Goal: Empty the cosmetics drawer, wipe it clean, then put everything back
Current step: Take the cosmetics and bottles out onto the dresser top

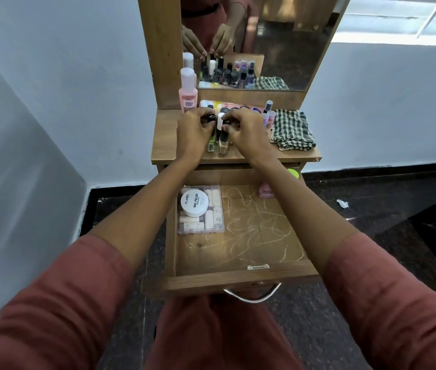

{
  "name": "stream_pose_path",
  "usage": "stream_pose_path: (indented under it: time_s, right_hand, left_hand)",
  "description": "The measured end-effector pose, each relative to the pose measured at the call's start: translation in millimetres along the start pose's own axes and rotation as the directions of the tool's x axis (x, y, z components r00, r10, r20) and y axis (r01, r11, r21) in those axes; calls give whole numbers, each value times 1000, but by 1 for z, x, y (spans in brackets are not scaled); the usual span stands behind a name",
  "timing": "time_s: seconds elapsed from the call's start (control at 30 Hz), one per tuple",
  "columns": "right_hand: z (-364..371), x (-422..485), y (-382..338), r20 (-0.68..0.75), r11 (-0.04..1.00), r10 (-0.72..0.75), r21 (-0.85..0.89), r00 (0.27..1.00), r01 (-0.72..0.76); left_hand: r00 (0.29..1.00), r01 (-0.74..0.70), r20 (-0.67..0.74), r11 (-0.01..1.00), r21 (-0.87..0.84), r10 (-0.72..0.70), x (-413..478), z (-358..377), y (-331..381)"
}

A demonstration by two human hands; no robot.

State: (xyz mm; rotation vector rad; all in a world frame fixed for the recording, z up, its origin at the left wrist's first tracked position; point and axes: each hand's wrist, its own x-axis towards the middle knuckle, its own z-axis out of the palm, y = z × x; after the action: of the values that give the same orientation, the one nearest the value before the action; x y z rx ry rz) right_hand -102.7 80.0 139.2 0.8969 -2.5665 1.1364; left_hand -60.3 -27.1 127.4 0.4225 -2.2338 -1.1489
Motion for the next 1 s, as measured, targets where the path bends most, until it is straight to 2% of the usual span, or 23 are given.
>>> stream_pose_path:
  time_s: [0.37, 0.57, 1.0]
  right_hand:
    - [-5, -8, 10, -20, 1000, -13, 12, 1000, 13]
    - [-21, -27, 23, -44, 999, 38, 15, 998, -37]
    - [-57, -84, 99, -78, 940, 310, -127, 948, -318]
  left_hand:
    - [998, -13, -68, 999, -31, 11, -6, -3, 0]
    - [991, -14, -134, 998, -53, 7, -18, -4, -3]
    - [992, -90, 75, 987, -132, 100, -77, 40, -2]
